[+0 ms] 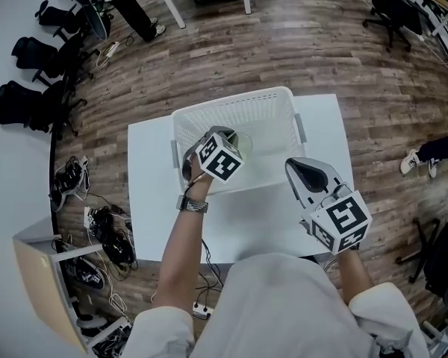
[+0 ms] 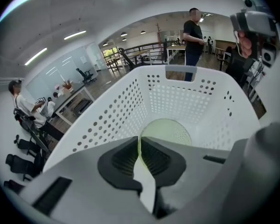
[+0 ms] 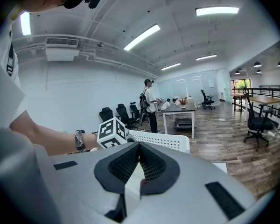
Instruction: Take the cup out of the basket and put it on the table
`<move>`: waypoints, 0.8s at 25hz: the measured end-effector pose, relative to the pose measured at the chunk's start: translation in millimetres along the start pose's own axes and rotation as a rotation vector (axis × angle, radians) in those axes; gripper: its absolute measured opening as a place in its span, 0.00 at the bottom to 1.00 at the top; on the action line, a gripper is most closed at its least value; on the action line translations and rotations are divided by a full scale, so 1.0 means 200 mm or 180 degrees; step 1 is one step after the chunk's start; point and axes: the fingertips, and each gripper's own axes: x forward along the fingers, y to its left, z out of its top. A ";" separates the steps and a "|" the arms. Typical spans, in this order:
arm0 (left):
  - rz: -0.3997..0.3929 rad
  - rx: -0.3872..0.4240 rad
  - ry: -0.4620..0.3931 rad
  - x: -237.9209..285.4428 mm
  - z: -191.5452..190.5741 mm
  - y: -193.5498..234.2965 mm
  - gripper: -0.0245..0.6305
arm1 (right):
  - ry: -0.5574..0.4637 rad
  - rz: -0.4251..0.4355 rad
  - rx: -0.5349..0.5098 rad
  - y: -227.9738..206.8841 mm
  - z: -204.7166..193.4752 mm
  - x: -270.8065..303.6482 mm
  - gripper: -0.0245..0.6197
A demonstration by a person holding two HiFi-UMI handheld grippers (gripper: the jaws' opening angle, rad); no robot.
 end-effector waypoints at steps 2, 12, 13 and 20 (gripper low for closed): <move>0.0081 -0.0032 -0.0087 -0.06 0.04 0.02 0.07 | -0.0036 0.0005 -0.0015 0.02 0.01 -0.02 0.06; 0.0483 -0.0242 -0.0647 -0.51 0.11 -0.01 0.07 | -0.0154 -0.0059 -0.0120 0.16 0.07 -0.16 0.06; 0.0510 -0.0267 -0.0709 -0.56 0.11 -0.02 0.07 | -0.0159 -0.0070 -0.0131 0.17 0.08 -0.18 0.06; 0.0643 -0.0565 -0.1198 -0.87 0.10 -0.15 0.07 | -0.0248 -0.0108 -0.0214 0.27 0.10 -0.27 0.06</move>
